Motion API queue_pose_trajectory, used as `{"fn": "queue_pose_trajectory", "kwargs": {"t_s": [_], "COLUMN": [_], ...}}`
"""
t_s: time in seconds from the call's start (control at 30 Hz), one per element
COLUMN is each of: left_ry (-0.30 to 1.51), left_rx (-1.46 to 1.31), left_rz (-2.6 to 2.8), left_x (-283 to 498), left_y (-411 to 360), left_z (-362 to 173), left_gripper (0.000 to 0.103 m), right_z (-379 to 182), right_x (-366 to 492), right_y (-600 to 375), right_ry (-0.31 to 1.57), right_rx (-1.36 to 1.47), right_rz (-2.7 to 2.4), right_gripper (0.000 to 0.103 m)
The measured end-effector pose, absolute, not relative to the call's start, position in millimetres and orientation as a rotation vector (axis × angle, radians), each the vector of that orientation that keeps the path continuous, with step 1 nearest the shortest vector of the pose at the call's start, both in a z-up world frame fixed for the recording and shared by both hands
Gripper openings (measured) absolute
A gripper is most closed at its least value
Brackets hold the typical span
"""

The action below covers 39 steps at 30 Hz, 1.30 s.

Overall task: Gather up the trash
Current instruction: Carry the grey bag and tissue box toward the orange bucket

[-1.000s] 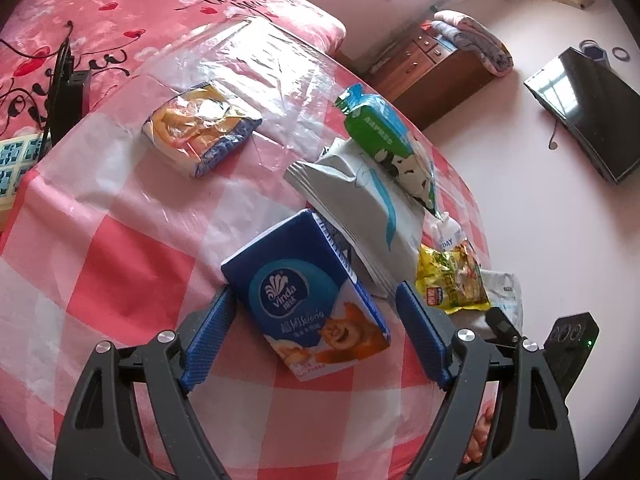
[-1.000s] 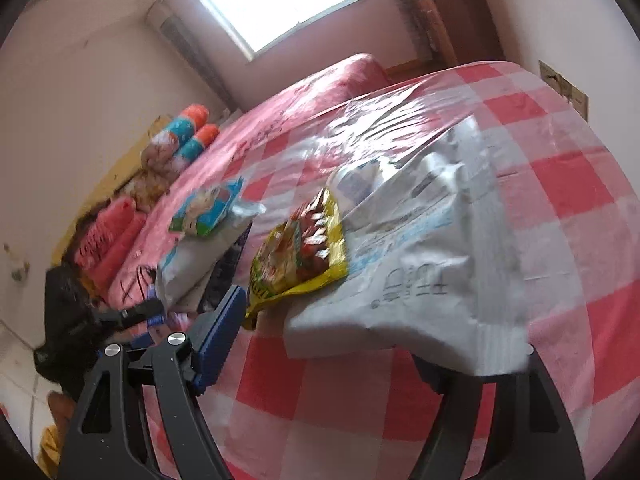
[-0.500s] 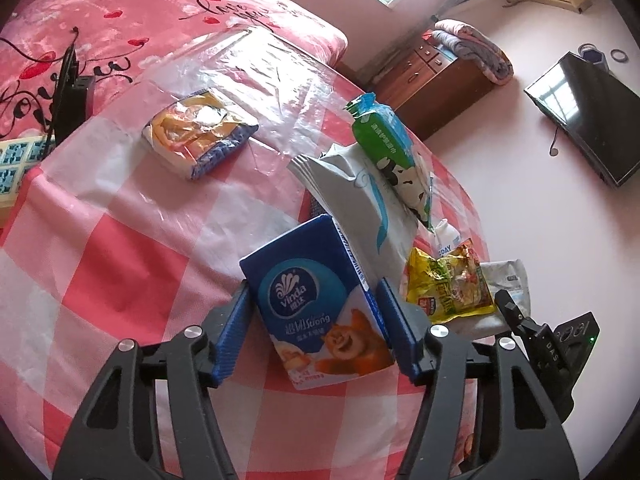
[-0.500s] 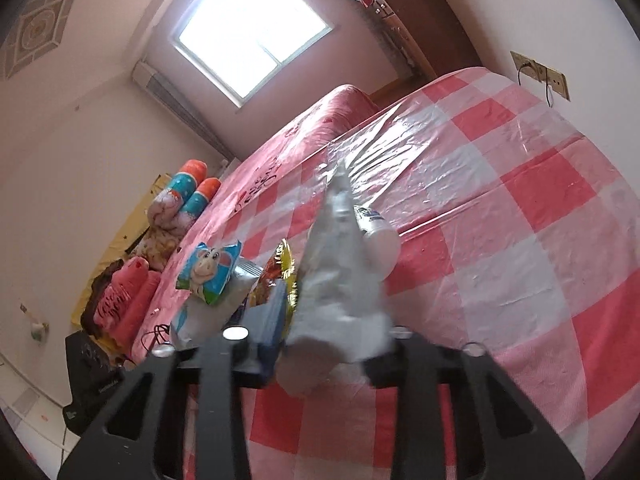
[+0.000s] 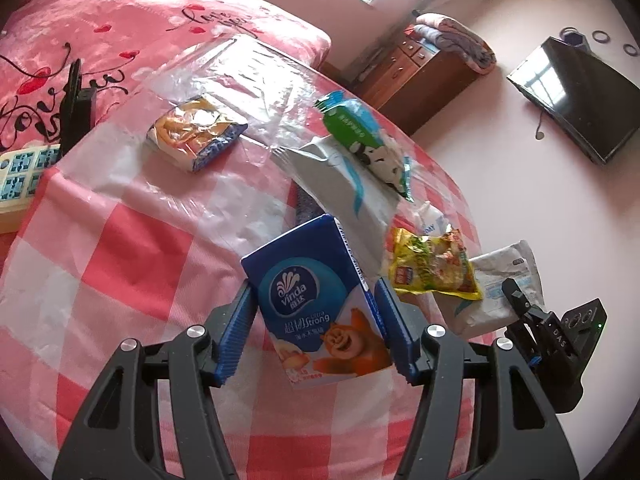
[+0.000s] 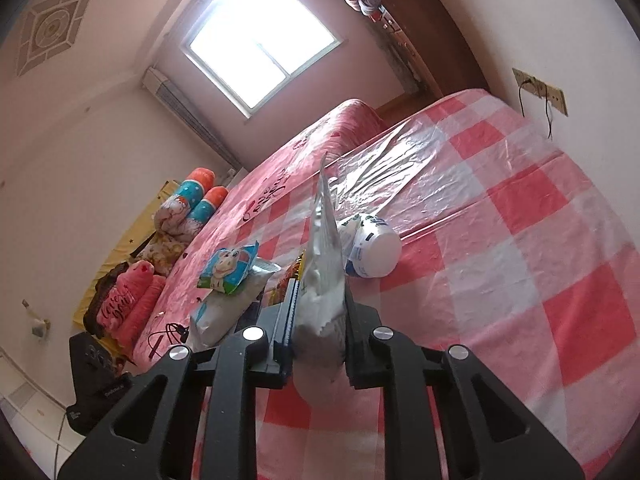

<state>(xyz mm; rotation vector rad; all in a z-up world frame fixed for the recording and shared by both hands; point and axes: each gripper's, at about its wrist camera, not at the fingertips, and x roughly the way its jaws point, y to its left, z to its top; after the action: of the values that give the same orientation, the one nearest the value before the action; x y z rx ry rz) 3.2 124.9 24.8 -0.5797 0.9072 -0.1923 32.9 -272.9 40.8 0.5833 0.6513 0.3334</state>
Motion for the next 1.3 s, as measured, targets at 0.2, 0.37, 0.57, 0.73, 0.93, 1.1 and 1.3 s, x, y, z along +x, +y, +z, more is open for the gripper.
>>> {"fn": "queue_pose_trajectory", "kwargs": {"t_s": [0.2,0.37,0.57,0.73,0.93,1.1,1.3], "left_ry": [0.904,0.9,0.903,0.901,0.896,0.892,0.886], "left_rx": [-0.576,-0.578,-0.564,-0.556,-0.548,-0.545,-0.547], "left_rz": [-0.209,-0.226,-0.244,-0.253,-0.257,-0.258,-0.257], "left_x": [-10.9,-23.9,-38.4,-52.1,-68.2,-79.7,-96.4], "left_y": [126.4,129.0,130.0,134.1,141.0,147.1,158.6], "left_z": [29.5,32.3,33.4,33.7,35.5,35.1,34.0], "left_gripper": [0.061,0.061,0.061,0.061,0.061,0.061,0.061], "right_z": [51.2,57.5,61.1,65.5,72.1,72.9,72.1], "right_x": [11.4,-8.3,-26.8,-40.4,-52.1,-59.2,-67.3], "right_y": [-269.1,-270.7,-267.6,-254.2,-236.2,-221.3,-193.3], "right_ry": [0.637,0.622,0.623,0.635,0.643,0.658,0.691], "right_rx": [0.521,0.527,0.546,0.512,0.472,0.446,0.404], "right_rz": [0.305,0.295,0.313,0.331,0.356,0.379,0.426], "right_gripper": [0.02,0.02,0.02,0.018,0.016,0.016,0.016]}}
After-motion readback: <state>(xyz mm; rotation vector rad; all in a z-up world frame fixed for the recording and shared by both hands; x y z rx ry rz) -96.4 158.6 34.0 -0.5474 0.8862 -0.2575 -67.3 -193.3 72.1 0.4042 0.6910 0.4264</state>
